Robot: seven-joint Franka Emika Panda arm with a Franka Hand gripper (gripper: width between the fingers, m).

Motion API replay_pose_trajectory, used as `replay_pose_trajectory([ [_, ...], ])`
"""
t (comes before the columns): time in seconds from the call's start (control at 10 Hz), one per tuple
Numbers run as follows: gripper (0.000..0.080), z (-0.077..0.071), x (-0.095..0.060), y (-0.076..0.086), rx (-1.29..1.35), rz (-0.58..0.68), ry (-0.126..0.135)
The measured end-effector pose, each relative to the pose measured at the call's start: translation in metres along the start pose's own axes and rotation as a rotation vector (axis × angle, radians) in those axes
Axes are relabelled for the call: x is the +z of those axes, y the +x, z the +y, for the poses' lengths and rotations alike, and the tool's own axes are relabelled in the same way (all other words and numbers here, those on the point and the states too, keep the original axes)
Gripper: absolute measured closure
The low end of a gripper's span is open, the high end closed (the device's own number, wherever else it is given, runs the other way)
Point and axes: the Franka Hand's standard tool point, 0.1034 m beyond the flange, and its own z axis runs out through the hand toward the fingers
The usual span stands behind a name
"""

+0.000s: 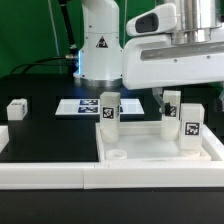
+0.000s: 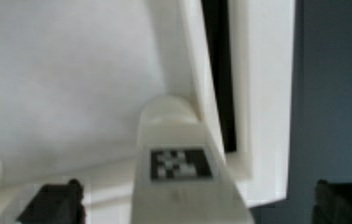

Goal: Assemble square table

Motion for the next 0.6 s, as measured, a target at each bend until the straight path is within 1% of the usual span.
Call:
replay_pose_trajectory([
  [0.1, 0.0151, 0.0006, 0.0028, -0.0035, 0.004, -0.067, -0.003],
  [0.2, 0.0151, 0.0015, 0.0024, -0.0038, 0.015, -0.135, -0.001],
  [0.3, 0.0151, 0.0020, 0.0022, -0.0004, 0.017, -0.130, -0.001],
  [0.5, 0.0151, 0.0041, 0.0034, 0.0004, 0.017, -0.128, -0.003],
  [0.6, 0.0151, 0.0093, 0.0068, 0.0040, 0.012, -0.127, -0.018],
])
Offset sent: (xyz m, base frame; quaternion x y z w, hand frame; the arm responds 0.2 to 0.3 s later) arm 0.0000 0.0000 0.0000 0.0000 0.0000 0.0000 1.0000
